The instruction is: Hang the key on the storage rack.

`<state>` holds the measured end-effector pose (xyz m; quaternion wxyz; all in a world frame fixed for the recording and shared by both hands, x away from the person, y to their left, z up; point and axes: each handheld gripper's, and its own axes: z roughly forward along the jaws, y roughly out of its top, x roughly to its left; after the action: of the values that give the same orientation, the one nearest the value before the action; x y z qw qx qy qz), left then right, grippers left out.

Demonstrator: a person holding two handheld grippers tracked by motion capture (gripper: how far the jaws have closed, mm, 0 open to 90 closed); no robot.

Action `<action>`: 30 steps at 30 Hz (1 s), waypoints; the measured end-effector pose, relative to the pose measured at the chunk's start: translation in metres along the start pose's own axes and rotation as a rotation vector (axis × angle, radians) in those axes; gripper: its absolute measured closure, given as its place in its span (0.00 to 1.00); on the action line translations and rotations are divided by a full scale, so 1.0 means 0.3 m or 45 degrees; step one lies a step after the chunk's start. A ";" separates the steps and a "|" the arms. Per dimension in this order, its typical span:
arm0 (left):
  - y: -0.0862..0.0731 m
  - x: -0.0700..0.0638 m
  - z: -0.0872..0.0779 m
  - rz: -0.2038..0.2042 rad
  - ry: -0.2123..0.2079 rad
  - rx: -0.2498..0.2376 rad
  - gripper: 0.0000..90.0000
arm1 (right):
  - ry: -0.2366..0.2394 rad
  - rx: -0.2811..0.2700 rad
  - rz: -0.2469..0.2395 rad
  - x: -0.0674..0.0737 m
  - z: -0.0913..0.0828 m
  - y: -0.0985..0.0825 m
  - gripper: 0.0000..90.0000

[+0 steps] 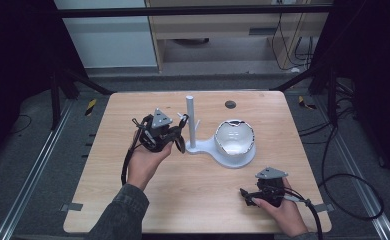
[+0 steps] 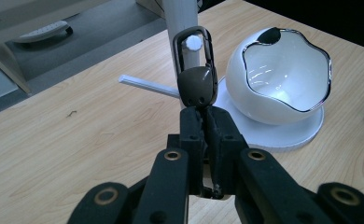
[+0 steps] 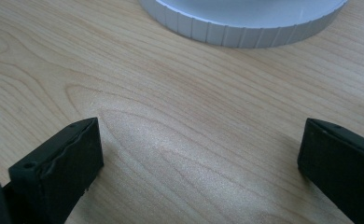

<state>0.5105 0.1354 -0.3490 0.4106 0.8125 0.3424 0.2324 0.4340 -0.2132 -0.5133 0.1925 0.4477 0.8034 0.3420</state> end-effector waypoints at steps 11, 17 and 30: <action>-0.008 0.001 0.018 -0.010 0.000 0.004 0.93 | 0.001 -0.001 -0.001 0.000 0.000 0.000 0.01; -0.010 0.002 0.031 -0.020 -0.003 0.004 0.92 | 0.000 -0.001 -0.002 0.000 0.000 0.000 0.01; -0.021 -0.003 0.076 -0.043 0.004 -0.019 0.91 | 0.002 -0.001 -0.002 -0.001 0.000 0.000 0.01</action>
<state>0.5226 0.1257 -0.3670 0.4200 0.8032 0.3549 0.2291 0.4341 -0.2133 -0.5134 0.1924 0.4468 0.8039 0.3423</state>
